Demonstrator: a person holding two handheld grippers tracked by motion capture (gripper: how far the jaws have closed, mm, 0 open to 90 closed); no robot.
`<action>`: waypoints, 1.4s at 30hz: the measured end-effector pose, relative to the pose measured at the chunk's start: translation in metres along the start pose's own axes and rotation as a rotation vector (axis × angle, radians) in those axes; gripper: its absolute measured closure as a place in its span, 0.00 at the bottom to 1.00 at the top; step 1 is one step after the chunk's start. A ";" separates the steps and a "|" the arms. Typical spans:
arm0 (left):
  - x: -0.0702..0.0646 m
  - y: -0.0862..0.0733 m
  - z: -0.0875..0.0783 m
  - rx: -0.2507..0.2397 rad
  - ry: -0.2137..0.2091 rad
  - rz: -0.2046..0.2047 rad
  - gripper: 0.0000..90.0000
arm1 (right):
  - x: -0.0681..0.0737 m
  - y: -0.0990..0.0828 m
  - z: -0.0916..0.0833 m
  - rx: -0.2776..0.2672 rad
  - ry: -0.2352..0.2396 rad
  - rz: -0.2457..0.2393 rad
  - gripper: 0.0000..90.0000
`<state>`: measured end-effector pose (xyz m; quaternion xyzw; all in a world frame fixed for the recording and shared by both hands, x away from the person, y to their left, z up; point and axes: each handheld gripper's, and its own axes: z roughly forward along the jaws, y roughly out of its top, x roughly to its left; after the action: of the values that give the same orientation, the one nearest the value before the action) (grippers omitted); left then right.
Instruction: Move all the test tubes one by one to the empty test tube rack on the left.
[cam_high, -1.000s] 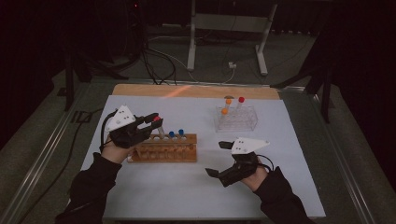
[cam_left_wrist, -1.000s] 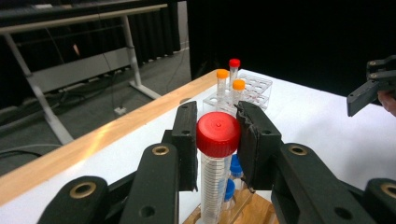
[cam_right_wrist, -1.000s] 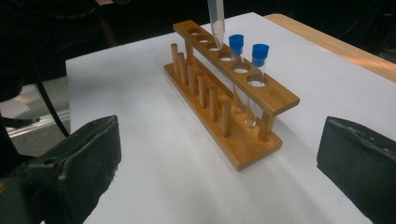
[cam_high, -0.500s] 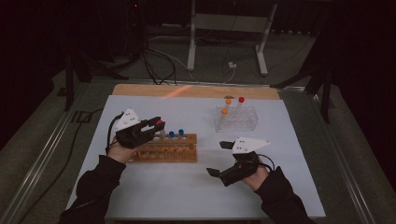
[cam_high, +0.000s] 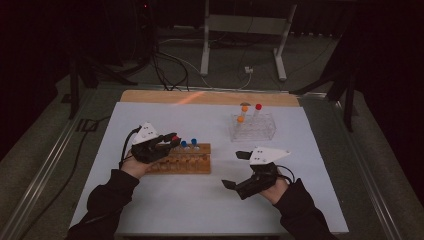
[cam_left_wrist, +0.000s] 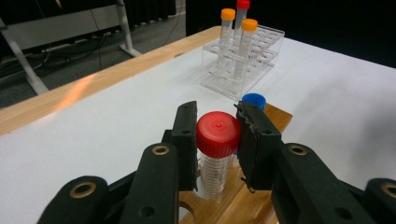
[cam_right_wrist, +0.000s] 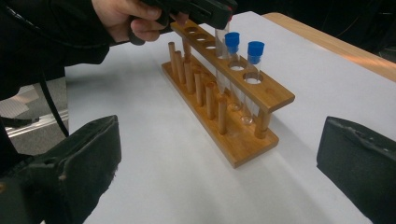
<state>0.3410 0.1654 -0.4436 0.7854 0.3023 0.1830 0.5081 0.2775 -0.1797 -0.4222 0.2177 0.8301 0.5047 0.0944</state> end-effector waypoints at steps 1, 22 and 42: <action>0.000 -0.001 0.001 0.001 -0.001 -0.003 0.79 | 0.000 0.000 0.000 0.000 -0.001 -0.001 0.00; -0.006 0.003 -0.029 -0.068 -0.076 -0.012 0.29 | -0.017 0.004 -0.016 -0.080 -0.054 -0.042 0.00; -0.025 -0.002 -0.048 -0.090 -0.143 0.009 0.02 | -0.131 0.011 -0.022 -0.085 -0.386 0.126 0.00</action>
<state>0.2929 0.1831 -0.4252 0.7742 0.2532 0.1422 0.5624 0.3878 -0.2530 -0.4101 0.3575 0.7594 0.4929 0.2289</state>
